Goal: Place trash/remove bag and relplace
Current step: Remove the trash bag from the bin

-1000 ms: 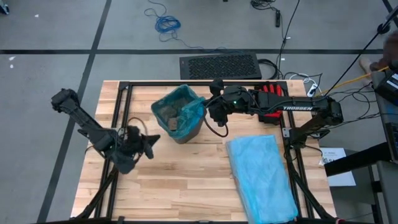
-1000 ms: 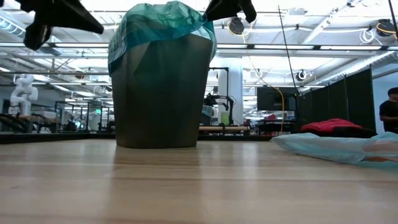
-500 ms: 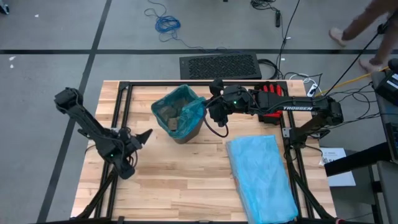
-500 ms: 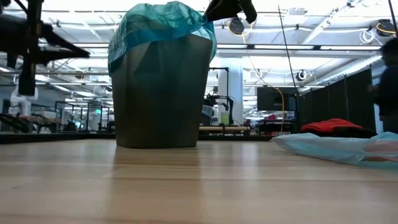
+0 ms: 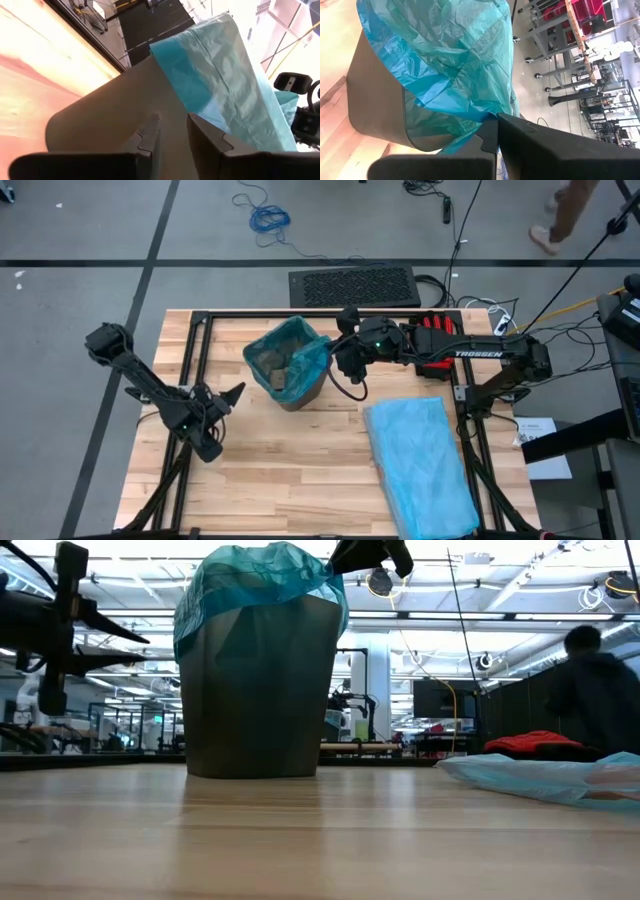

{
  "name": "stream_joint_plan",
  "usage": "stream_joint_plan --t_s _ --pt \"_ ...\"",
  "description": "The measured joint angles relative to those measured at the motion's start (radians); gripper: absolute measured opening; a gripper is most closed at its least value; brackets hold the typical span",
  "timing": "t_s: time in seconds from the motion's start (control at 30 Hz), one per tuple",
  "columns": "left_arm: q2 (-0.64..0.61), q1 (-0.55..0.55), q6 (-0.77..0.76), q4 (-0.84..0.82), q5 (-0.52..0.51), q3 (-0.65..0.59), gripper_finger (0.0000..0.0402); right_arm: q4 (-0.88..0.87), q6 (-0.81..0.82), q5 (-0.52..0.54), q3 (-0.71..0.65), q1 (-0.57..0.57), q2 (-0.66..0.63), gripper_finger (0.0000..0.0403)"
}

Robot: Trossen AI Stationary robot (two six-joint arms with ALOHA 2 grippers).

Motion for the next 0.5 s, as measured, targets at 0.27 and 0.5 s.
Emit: stream_joint_plan --t_s 0.27,0.5 --pt "0.0 0.006 -0.002 0.072 -0.002 0.0 0.0098 0.001 -0.008 0.0 0.0 0.0 0.0 0.0" --pt "0.0 0.003 0.263 0.302 0.062 0.0 0.0098 0.001 -0.014 0.0 0.0 0.0 0.0 0.0"
